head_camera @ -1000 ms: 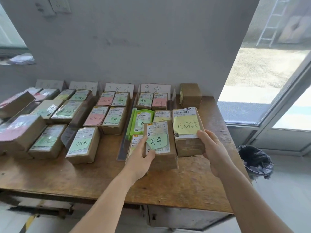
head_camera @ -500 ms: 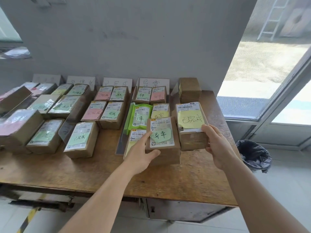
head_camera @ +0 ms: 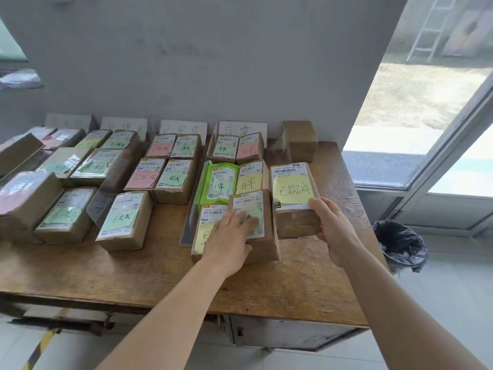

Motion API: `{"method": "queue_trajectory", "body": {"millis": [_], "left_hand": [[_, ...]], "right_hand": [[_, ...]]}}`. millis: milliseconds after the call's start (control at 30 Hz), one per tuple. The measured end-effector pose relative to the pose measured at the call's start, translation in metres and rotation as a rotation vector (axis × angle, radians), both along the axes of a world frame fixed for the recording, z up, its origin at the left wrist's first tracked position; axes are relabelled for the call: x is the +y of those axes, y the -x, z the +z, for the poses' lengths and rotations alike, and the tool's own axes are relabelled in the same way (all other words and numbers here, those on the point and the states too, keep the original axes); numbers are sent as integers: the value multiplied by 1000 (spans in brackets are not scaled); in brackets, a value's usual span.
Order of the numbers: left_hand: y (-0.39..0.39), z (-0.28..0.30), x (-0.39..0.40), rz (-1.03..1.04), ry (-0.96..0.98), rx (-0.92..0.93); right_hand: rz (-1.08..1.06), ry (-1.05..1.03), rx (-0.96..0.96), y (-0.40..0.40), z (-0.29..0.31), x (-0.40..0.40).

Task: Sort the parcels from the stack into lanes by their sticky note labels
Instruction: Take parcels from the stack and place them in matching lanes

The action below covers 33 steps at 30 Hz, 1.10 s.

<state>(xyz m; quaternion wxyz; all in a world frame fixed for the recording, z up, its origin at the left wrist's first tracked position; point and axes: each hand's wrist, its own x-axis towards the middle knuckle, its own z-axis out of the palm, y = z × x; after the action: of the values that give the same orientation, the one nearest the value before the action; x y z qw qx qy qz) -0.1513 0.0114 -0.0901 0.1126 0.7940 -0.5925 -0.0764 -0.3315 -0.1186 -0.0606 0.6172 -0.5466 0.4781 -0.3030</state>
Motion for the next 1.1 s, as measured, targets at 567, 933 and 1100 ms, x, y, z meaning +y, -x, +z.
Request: {"method": "queue_trajectory", "body": {"millis": [567, 933, 1100], "left_hand": [[9, 16, -27, -11, -193, -189], [1, 30, -26, 111, 127, 282], [5, 58, -33, 84, 369, 446]], "right_hand": [[-94, -15, -71, -14, 9, -4], [20, 34, -158, -20, 16, -11], [110, 79, -207, -36, 30, -14]]}}
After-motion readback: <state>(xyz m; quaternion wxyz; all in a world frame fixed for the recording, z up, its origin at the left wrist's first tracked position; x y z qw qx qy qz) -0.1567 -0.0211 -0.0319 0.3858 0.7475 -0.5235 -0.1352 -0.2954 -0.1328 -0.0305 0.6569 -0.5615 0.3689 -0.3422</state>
